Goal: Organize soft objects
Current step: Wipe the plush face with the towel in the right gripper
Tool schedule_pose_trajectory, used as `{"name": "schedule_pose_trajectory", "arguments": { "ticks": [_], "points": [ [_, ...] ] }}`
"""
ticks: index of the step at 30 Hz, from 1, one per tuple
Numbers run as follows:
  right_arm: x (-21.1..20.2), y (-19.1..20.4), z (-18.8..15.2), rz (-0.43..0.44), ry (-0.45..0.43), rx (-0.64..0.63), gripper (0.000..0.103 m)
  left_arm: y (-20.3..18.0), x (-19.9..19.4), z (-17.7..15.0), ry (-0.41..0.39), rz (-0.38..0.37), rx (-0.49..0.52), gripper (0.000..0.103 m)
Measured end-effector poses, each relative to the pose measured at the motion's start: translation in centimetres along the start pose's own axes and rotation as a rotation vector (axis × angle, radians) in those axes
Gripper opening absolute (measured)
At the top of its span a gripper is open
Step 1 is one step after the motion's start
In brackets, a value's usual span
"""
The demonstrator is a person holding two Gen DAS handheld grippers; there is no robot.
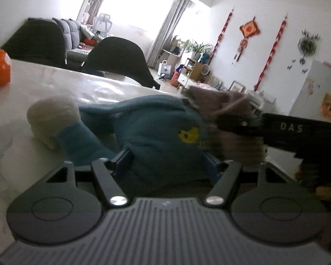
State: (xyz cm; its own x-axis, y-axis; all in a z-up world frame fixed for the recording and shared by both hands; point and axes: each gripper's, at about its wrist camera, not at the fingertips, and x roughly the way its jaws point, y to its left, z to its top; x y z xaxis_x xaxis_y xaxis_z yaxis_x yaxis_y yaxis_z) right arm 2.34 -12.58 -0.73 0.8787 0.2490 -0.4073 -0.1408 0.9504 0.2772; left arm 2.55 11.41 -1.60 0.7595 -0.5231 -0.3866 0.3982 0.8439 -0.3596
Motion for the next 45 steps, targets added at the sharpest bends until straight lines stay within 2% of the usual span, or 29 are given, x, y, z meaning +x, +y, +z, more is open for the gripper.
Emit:
{"name": "schedule_pose_trajectory", "arguments": {
  "ticks": [2, 4, 7, 10, 13, 16, 19, 23, 25, 28, 33, 35, 42, 45],
  "points": [
    [-0.3, -0.7, -0.4, -0.056, -0.014, -0.003, 0.03, -0.1, -0.3, 0.0, 0.004, 0.007, 0.027, 0.069],
    [-0.6, -1.6, -0.6, -0.047, -0.016, 0.042, 0.03, -0.4, -0.8, -0.9, 0.003, 0.016, 0.05, 0.069],
    [-1.1, -0.9, -0.8, -0.063, -0.031, 0.014, 0.03, -0.6, -0.4, -1.1, 0.002, 0.037, 0.09, 0.069],
    [-1.1, 0.2, -0.2, 0.005, -0.043, -0.001, 0.03, -0.7, -0.3, -1.0, 0.002, 0.04, 0.095, 0.069],
    [-0.5, 0.5, 0.4, 0.113, -0.011, 0.032, 0.03, -0.3, 0.1, -0.8, 0.0, 0.031, 0.082, 0.069],
    [0.9, 0.9, 0.2, 0.163, 0.028, 0.04, 0.031, -0.3, 0.4, -0.8, 0.005, 0.034, 0.08, 0.069],
    [1.6, 0.8, -0.4, 0.118, 0.032, 0.019, 0.031, -0.3, 0.8, -0.7, 0.011, 0.03, 0.072, 0.069],
    [0.6, 1.2, -0.9, -0.047, 0.002, -0.084, 0.032, 0.0, 0.8, -0.7, 0.01, 0.018, 0.059, 0.069],
    [0.1, 1.1, -1.1, -0.095, -0.009, -0.106, 0.033, -0.1, 0.9, -0.7, 0.011, 0.018, 0.057, 0.069],
    [-0.6, 0.3, -1.2, -0.062, -0.007, -0.048, 0.032, -0.2, 1.0, -0.7, 0.012, 0.018, 0.051, 0.069],
    [-1.3, 0.7, -0.2, 0.126, 0.003, 0.037, 0.032, -0.3, 1.3, -0.7, 0.014, 0.016, 0.047, 0.069],
    [-0.9, 1.2, -0.1, 0.165, 0.019, 0.038, 0.032, -0.4, 1.4, -0.7, 0.015, 0.019, 0.05, 0.069],
    [0.9, 1.0, -1.2, 0.141, 0.06, 0.026, 0.032, -0.3, 1.7, -0.7, 0.019, 0.021, 0.051, 0.069],
    [0.1, 0.9, -1.3, 0.072, 0.047, -0.009, 0.033, -0.2, 1.8, -0.7, 0.018, 0.02, 0.05, 0.069]
  ]
}}
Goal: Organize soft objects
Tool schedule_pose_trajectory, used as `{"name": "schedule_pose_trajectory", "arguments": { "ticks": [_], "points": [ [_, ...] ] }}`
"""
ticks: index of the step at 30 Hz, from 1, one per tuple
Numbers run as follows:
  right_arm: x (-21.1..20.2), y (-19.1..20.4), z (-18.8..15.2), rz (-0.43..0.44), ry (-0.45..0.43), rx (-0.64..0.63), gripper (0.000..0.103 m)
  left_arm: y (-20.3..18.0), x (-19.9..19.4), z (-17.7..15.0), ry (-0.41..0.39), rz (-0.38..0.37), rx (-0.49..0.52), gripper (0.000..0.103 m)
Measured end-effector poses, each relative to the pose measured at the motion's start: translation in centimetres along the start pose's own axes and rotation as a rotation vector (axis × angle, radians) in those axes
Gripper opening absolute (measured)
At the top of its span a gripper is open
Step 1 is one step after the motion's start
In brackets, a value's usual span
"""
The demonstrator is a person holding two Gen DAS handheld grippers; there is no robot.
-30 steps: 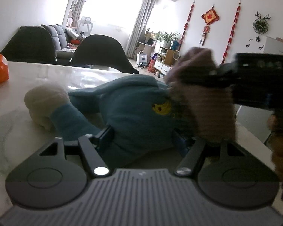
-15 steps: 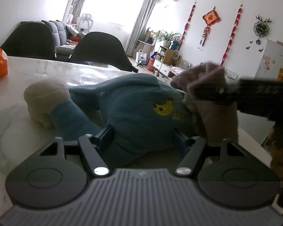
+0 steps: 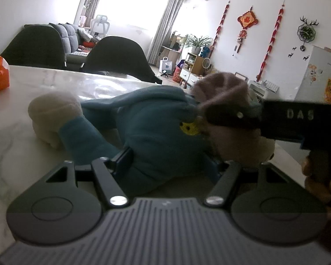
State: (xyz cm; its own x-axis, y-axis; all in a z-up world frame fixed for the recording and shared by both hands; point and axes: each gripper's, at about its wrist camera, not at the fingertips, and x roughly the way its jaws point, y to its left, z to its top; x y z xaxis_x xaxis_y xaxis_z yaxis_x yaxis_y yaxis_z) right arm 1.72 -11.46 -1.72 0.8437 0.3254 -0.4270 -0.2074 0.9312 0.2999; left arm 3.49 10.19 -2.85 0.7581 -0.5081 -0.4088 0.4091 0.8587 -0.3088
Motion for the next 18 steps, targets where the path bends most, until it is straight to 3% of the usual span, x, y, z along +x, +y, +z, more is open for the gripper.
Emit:
{"name": "schedule_pose_trajectory", "arguments": {
  "ticks": [5, 9, 13, 18],
  "points": [
    [-1.5, -1.6, -0.2, -0.115, -0.026, 0.008, 0.033, 0.1, 0.1, 0.0, -0.001, -0.002, -0.003, 0.069],
    [-2.4, -2.1, 0.6, -0.029, -0.041, 0.076, 0.032, 0.1, 0.2, 0.0, 0.0, 0.001, 0.001, 0.069],
    [-1.9, -0.4, 1.1, 0.049, -0.033, 0.053, 0.032, 0.0, 0.3, 0.0, 0.001, 0.004, 0.004, 0.069],
    [0.2, 0.9, 0.5, 0.077, 0.011, 0.014, 0.033, -0.1, 0.4, -0.1, 0.004, 0.01, 0.009, 0.069]
  ]
}}
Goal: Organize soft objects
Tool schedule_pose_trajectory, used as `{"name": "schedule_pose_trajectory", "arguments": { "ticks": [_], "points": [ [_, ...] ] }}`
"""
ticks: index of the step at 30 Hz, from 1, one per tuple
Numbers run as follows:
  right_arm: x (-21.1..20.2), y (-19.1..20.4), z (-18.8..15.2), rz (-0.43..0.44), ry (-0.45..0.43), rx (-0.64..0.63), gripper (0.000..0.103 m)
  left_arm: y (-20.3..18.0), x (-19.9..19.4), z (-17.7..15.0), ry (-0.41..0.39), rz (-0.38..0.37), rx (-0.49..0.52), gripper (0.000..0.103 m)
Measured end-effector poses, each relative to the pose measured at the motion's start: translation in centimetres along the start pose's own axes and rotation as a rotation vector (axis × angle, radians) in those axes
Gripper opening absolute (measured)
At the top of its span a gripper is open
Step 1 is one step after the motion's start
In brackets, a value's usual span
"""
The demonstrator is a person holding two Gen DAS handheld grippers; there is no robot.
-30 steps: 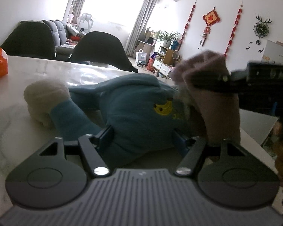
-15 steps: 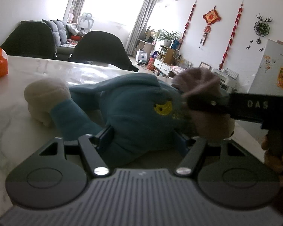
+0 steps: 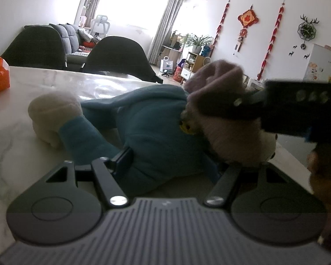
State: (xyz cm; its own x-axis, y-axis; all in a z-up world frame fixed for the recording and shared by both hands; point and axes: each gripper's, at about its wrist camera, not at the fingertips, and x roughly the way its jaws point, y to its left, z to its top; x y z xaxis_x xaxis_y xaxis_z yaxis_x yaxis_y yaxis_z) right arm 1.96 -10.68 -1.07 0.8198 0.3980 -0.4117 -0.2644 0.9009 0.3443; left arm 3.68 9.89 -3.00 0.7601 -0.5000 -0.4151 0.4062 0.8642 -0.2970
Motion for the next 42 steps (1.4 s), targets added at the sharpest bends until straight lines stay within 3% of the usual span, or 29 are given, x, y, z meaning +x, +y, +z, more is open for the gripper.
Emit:
{"name": "schedule_pose_trajectory", "arguments": {
  "ticks": [3, 10, 13, 19, 23, 28, 33, 38, 42],
  "points": [
    [0.1, -0.4, -0.2, -0.021, -0.002, -0.005, 0.033, 0.0, 0.0, 0.0, 0.0, -0.001, -0.001, 0.069],
    [-1.8, -3.4, -0.6, -0.171, -0.029, 0.022, 0.033, -0.1, -0.1, 0.0, 0.001, -0.002, 0.0, 0.069],
    [-2.4, -4.4, -0.5, -0.139, -0.026, 0.081, 0.033, -0.2, 0.0, 0.0, 0.003, 0.004, 0.006, 0.069],
    [-2.0, -2.1, 0.3, -0.031, -0.031, 0.042, 0.033, -0.5, 0.0, 0.0, 0.006, 0.014, 0.018, 0.069],
    [-0.6, -0.9, 0.2, -0.024, -0.007, 0.004, 0.033, -0.5, 0.1, -0.1, 0.009, 0.018, 0.022, 0.069],
    [-0.2, -2.8, -0.2, -0.006, 0.008, 0.068, 0.034, -0.5, 0.1, -0.1, 0.01, 0.019, 0.023, 0.069],
    [-1.5, -4.2, -0.3, -0.081, -0.016, 0.081, 0.033, -0.7, 0.1, -0.1, 0.01, 0.026, 0.033, 0.069],
    [-3.9, -5.4, -0.2, -0.078, -0.043, 0.131, 0.033, -2.1, -0.3, 0.1, -0.008, 0.069, 0.09, 0.068],
    [-6.9, -6.2, 0.7, -0.112, -0.125, 0.127, 0.033, -3.3, -0.7, 1.3, -0.038, 0.076, 0.109, 0.068]
  ]
}}
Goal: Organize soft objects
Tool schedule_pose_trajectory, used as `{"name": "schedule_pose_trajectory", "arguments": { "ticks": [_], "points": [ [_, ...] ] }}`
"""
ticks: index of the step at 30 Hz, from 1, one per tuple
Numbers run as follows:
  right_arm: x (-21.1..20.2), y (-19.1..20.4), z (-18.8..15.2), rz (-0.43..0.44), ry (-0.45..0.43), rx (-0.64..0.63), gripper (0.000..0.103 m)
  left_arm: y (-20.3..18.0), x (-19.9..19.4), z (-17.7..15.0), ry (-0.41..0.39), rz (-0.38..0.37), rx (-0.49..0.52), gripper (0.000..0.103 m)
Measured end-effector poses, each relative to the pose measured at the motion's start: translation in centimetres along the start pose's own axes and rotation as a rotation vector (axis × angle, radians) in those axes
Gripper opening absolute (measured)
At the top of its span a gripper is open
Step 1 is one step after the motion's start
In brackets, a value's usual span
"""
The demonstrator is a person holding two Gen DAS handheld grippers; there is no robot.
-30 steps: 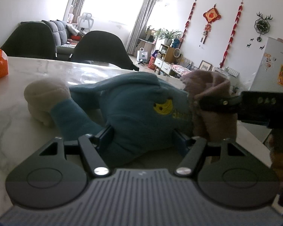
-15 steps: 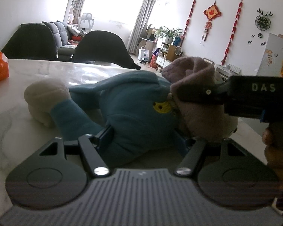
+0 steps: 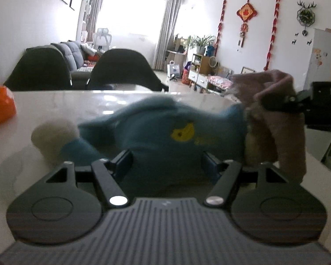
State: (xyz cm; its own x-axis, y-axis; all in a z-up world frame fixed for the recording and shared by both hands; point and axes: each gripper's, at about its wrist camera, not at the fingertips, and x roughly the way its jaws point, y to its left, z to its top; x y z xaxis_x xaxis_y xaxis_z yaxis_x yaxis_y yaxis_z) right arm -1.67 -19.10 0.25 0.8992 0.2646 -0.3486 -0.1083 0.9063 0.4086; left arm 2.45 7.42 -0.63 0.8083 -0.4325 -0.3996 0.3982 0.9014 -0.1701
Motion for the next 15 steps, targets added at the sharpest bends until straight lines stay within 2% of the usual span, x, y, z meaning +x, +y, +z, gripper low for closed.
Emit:
{"name": "schedule_pose_trajectory", "arguments": {
  "ticks": [3, 6, 15],
  "points": [
    [-1.5, -1.1, 1.1, -0.055, -0.07, 0.004, 0.033, -1.0, -0.4, 1.3, -0.046, -0.053, 0.019, 0.066],
    [-1.7, -2.3, 2.0, -0.112, -0.102, 0.005, 0.033, -3.0, 0.1, 2.5, -0.074, -0.099, 0.083, 0.066],
    [1.5, -5.2, 1.4, -0.155, -0.079, 0.041, 0.033, -7.5, 5.3, 2.5, -0.01, -0.183, 0.185, 0.063]
  ]
}}
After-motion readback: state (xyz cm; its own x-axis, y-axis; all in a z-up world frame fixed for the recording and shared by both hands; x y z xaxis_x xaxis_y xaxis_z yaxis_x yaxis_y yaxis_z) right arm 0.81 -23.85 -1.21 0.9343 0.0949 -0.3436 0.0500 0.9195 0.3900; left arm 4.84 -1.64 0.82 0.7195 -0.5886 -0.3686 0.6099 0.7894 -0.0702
